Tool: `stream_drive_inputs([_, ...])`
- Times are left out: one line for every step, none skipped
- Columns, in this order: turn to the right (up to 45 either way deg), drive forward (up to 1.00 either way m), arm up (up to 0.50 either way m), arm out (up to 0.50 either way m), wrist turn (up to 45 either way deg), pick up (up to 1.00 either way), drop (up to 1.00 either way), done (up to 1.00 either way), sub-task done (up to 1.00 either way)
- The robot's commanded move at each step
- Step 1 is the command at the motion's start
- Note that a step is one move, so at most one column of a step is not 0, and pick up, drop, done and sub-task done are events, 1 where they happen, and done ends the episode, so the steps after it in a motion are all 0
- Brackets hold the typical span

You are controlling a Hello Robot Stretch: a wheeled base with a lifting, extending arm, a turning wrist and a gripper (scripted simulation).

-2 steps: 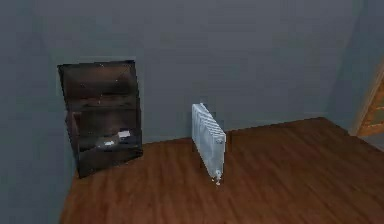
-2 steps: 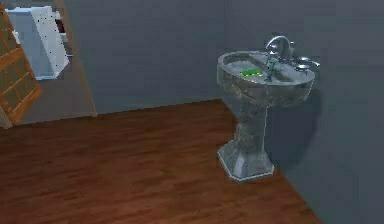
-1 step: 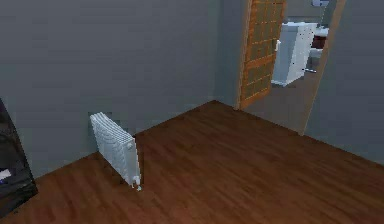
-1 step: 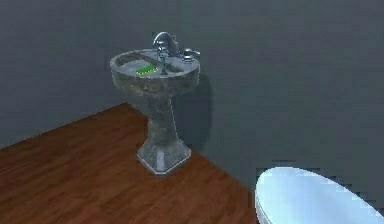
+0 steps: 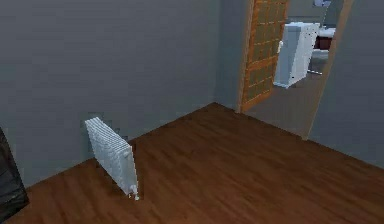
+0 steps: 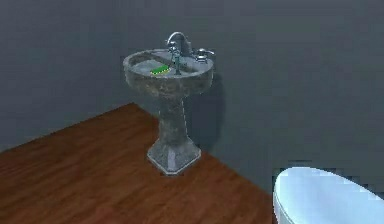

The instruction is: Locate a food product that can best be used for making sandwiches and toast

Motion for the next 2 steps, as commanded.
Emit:
stream_drive_inputs([24.0,0.0,0.0,0.0,0.0,0.0,0.0,0.0,0.0])
stream_drive_inputs([0.0,1.0,0.0,0.0,0.0,0.0,0.0,0.0,0.0])
